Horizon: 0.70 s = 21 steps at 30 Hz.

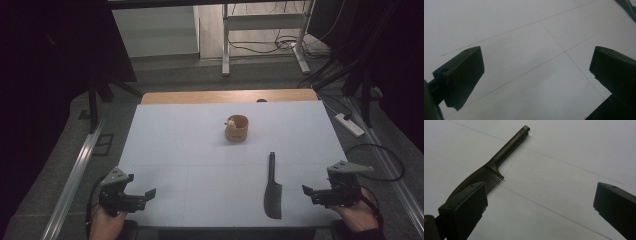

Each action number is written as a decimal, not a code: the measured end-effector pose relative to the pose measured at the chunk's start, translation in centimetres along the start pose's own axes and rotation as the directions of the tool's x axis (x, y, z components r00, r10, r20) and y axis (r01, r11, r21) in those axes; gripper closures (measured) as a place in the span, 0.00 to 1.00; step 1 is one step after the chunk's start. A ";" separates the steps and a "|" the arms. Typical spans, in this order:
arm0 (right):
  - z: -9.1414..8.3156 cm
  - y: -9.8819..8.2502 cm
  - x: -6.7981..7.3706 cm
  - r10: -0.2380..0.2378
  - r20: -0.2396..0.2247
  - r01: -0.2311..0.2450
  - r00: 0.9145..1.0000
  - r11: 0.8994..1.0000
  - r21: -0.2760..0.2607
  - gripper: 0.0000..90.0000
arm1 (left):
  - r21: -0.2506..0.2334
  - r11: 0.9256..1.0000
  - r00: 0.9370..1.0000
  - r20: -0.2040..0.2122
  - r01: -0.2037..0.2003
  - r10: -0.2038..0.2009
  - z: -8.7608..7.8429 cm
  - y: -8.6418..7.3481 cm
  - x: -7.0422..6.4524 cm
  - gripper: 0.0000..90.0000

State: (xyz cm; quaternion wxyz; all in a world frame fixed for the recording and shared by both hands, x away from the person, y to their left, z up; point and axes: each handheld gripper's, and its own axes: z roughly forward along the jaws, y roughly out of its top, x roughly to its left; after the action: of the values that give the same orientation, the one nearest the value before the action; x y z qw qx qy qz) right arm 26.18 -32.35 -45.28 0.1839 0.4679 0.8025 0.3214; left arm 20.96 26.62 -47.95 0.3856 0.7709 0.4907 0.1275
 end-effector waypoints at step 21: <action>0.3 0.1 0.2 -0.029 -0.006 0.029 1.000 0.999 0.020 0.00 | 0.004 1.000 1.000 0.015 0.019 -0.019 0.0 -0.1 0.3 0.00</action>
State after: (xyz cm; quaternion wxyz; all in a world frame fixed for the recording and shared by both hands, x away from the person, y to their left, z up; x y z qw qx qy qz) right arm 26.31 -31.99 -45.38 0.1816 0.4571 0.8129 0.3118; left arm 21.04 26.88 -48.03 0.3891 0.7677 0.4954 0.1171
